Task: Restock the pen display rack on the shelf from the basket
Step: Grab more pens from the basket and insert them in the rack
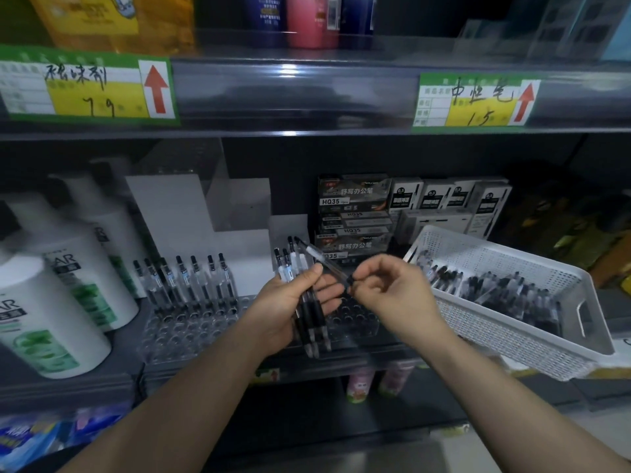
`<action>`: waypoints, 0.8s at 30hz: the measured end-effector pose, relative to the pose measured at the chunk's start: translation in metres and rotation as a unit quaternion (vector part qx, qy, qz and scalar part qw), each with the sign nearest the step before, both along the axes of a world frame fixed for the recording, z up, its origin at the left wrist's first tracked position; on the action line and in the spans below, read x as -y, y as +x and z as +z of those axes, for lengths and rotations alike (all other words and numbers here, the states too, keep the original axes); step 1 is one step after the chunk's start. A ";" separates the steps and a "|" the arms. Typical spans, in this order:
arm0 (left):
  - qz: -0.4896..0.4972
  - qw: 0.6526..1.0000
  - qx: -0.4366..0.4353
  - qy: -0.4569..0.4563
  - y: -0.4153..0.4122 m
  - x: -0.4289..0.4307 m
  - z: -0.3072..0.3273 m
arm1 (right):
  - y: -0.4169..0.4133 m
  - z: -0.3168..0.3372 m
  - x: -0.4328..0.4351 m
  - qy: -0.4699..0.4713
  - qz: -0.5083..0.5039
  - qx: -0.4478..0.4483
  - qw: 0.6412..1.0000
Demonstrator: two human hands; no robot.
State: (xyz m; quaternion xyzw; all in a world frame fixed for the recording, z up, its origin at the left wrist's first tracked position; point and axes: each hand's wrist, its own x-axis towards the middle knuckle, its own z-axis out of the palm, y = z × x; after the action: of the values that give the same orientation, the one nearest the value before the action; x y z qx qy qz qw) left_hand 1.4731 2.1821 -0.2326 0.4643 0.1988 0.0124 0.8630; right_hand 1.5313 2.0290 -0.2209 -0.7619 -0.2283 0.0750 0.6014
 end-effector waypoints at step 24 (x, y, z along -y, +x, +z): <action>-0.237 0.966 0.018 0.100 -0.016 0.015 -0.001 | 0.016 0.006 -0.002 0.047 0.108 -0.234 0.965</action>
State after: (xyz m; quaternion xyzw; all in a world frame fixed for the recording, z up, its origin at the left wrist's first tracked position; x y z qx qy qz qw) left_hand 1.4576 2.1668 -0.2338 0.5815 0.0650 -0.1647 0.7940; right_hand 1.5471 2.0306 -0.2145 -0.6645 -0.1651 0.3050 0.6619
